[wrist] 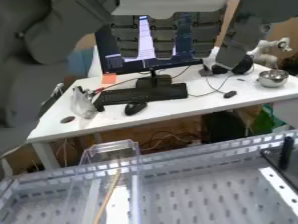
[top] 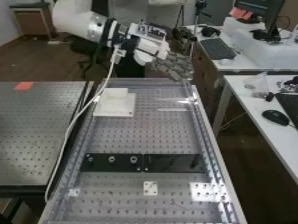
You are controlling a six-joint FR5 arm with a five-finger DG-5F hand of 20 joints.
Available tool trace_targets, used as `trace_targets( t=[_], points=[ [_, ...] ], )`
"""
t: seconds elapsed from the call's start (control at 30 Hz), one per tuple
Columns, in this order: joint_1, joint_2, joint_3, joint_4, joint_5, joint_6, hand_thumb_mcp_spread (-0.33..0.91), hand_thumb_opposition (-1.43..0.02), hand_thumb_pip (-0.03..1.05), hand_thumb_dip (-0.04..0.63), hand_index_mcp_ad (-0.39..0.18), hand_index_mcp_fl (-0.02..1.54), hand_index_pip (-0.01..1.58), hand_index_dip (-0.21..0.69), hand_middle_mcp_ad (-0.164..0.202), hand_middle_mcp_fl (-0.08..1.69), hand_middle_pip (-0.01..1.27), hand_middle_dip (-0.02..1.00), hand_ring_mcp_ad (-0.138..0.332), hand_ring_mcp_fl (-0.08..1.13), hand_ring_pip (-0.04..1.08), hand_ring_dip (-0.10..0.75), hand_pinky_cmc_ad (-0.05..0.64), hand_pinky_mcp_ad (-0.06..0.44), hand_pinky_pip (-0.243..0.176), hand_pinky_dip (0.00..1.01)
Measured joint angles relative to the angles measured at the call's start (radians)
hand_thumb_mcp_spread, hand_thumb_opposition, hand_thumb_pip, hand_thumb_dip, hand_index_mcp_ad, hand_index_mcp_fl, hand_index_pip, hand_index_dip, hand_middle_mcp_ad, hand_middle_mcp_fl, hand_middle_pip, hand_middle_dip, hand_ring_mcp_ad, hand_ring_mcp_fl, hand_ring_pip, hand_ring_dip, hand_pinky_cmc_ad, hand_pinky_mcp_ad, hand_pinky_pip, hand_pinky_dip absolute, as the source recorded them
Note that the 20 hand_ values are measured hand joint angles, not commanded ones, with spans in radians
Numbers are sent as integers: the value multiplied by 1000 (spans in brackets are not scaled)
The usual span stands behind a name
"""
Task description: Grab the chopstick and place it in the clear container
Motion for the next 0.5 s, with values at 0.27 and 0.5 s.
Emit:
trace_targets(
  t=[0.27,0.5],
  points=[
    [-31,42,16,-21,49,-126,192,-681,386,7,-45,23,14,155,113,-63,87,93,218,12,-2,-19,380,223,-239,176],
    [-89,56,49,-31,27,-174,192,-681,367,0,-54,23,16,126,110,-63,87,75,216,12,0,-33,449,278,-239,143]
  ],
)
